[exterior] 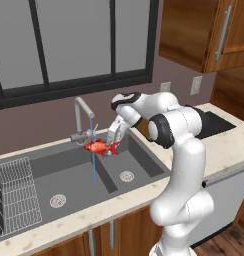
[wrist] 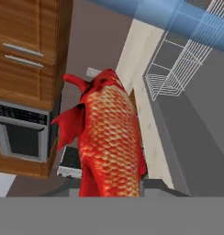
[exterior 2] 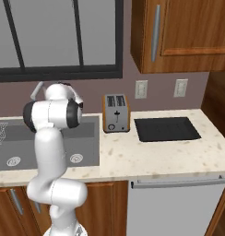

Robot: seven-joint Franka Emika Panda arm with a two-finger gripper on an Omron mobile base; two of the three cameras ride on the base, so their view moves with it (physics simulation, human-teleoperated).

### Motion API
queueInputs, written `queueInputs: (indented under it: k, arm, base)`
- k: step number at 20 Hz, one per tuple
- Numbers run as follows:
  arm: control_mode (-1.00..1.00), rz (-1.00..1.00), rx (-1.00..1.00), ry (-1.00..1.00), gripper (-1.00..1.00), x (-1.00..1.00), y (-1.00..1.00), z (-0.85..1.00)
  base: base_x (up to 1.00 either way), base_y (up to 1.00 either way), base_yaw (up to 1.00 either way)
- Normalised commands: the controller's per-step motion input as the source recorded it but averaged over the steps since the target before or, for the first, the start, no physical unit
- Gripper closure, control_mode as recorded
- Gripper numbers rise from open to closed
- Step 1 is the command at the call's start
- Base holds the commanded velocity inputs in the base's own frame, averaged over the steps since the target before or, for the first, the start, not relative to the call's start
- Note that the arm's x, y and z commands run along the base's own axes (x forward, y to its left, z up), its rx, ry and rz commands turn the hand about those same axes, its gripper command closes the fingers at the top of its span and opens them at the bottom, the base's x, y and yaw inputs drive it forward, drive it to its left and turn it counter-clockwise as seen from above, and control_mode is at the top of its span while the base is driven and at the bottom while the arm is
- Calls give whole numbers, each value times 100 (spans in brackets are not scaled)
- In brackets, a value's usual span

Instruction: Take the fish out of the fridge, briefly rinse it in the sink, and place it on the tray next to the sink.

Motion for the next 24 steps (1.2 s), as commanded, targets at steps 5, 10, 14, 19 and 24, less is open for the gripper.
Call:
queueInputs:
  k: [5, 10, 14, 19, 24]
  arm:
    - [-100, -22, 0, 1, 100, 21, -8, 3]
    - [-100, -6, 0, 4, 100, 42, 0, 0]
    - [-100, -7, 0, 6, 100, 59, 0, 0]
    - [-100, -4, 0, 10, 100, 49, 0, 0]
    - [-100, 0, 0, 14, 100, 6, 12, 0]
  base:
    - [0, 0, 0]
    - [0, 0, 0]
    - [0, 0, 0]
    - [0, 0, 0]
    - [0, 0, 0]
